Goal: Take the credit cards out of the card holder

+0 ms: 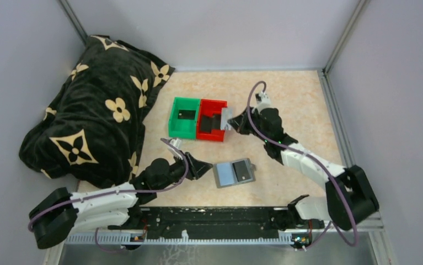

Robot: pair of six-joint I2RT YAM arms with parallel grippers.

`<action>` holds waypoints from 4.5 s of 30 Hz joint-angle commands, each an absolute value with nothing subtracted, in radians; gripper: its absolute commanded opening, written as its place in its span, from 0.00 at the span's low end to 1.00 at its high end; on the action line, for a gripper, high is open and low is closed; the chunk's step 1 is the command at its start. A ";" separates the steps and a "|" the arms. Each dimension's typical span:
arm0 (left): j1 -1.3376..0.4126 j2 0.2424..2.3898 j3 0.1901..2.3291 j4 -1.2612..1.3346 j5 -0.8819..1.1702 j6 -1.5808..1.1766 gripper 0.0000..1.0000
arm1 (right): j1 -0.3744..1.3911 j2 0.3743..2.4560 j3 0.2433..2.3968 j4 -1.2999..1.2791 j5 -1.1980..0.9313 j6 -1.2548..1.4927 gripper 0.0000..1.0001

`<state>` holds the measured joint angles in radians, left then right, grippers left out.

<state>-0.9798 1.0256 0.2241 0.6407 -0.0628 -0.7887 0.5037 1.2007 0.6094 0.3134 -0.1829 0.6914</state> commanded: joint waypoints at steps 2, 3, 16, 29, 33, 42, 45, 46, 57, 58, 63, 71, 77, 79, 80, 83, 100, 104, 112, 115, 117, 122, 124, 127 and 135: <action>-0.976 0.833 0.178 0.456 -0.226 -0.770 0.50 | 0.541 1.435 0.905 0.324 -0.057 0.664 0.00; -0.976 0.801 0.174 0.424 -0.242 -0.771 0.50 | 0.548 1.498 0.971 0.305 -0.040 0.665 0.00; -0.976 0.562 0.153 0.187 -0.384 -0.761 0.49 | 0.632 1.808 1.199 0.194 0.099 0.666 0.00; -0.976 0.541 0.147 0.137 -0.383 -0.771 0.48 | 0.657 1.961 1.239 0.251 0.029 0.713 0.00; -0.976 0.538 0.143 0.133 -0.386 -0.773 0.48 | 0.660 1.975 1.235 0.248 0.041 0.712 0.00; -0.976 0.548 0.140 0.143 -0.385 -0.772 0.48 | 0.660 1.952 1.230 0.267 0.019 0.706 0.23; -0.976 0.552 0.141 0.143 -0.383 -0.769 0.48 | 0.661 1.931 1.214 0.270 0.030 0.691 0.48; -0.976 0.554 0.139 0.146 -0.382 -0.770 0.47 | 0.663 1.916 1.210 0.269 0.038 0.679 0.49; -0.976 0.650 0.142 0.244 -0.344 -0.763 0.48 | 0.716 1.702 1.223 0.170 0.148 0.486 0.47; -0.976 0.660 0.143 0.254 -0.340 -0.760 0.47 | 0.722 1.676 1.212 0.166 0.156 0.474 0.46; -0.977 0.714 0.151 0.310 -0.301 -0.734 0.47 | 0.729 1.445 1.079 0.178 0.222 0.434 0.27; -0.978 0.952 0.237 0.472 -0.147 -0.693 0.49 | 0.707 1.169 0.736 0.098 0.344 0.430 0.00; -1.019 1.190 0.288 0.719 -0.044 -0.742 0.51 | 0.687 0.990 0.528 -0.032 0.311 0.450 0.00; -1.038 1.261 0.318 0.759 -0.031 -0.746 0.62 | 0.687 0.898 0.459 -0.075 0.291 0.465 0.00; -1.046 1.292 0.328 0.786 -0.021 -0.753 0.69 | 0.688 0.846 0.429 -0.100 0.280 0.471 0.00; -1.062 1.384 0.347 0.872 0.005 -0.789 0.74 | 0.689 0.684 0.367 -0.186 0.253 0.503 0.00; -1.098 1.592 0.423 0.918 0.061 -0.890 0.73 | 0.731 0.503 0.143 -0.291 0.199 0.759 0.00; -1.098 1.598 0.431 0.859 0.051 -0.889 0.71 | 0.742 0.514 0.139 -0.281 0.180 0.762 0.00; -1.083 1.610 0.389 0.788 -0.002 -0.890 0.70 | 0.747 0.542 0.126 -0.238 0.153 0.780 0.00; -1.030 1.608 0.350 0.799 0.027 -0.900 0.70 | 0.750 0.569 0.108 -0.194 0.128 0.798 0.00; -0.991 1.600 0.323 0.807 0.045 -0.900 0.70 | 0.759 0.588 0.095 -0.160 0.119 0.810 0.00; -0.928 1.561 0.312 0.764 0.069 -0.864 0.70 | 0.766 0.649 0.073 -0.086 0.107 0.825 0.00; -0.920 1.544 0.322 0.743 0.072 -0.848 0.71 | 0.773 0.658 0.073 -0.065 0.104 0.831 0.00; -0.918 1.522 0.352 0.710 0.088 -0.828 0.71 | 0.775 0.647 0.097 -0.090 0.119 0.831 0.00; -0.923 1.453 0.441 0.644 0.152 -0.827 0.81 | 0.775 0.528 0.220 -0.218 0.117 0.779 0.00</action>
